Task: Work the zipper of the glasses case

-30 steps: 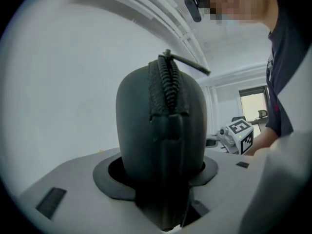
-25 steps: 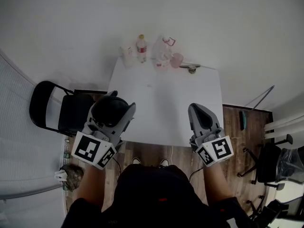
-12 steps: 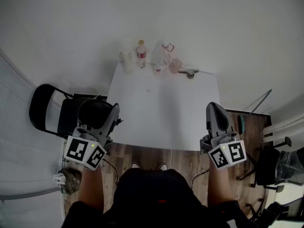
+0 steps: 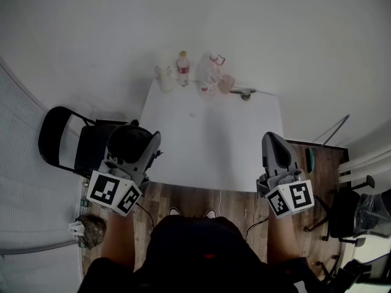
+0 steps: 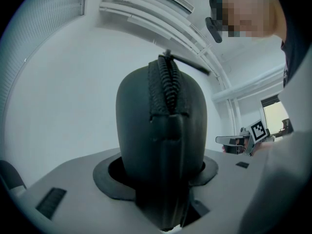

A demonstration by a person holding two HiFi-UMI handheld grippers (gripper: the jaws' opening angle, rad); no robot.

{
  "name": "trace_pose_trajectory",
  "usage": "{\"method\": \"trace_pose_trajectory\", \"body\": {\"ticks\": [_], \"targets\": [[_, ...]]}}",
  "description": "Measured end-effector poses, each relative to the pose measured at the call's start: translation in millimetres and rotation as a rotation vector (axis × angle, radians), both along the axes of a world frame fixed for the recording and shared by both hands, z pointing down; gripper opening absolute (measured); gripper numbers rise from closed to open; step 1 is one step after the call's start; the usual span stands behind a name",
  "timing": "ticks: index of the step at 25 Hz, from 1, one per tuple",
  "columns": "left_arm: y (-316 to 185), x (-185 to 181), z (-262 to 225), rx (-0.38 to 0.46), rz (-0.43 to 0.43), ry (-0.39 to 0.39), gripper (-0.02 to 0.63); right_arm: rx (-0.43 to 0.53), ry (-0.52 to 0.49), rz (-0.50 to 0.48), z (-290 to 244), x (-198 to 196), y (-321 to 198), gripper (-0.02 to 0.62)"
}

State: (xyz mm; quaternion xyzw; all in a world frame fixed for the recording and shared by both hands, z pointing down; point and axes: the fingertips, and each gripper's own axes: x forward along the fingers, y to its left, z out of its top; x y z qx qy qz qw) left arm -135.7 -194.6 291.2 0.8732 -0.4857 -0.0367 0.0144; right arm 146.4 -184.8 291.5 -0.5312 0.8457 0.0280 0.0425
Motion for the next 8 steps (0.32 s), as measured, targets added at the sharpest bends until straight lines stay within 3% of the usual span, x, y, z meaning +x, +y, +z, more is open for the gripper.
{"method": "trace_pose_trajectory", "body": {"ticks": [8], "targets": [[-0.6, -0.4, 5.8, -0.01, 0.008, -0.002, 0.264, -0.003, 0.013, -0.014, 3.2, -7.4, 1.5, 0.017]]}}
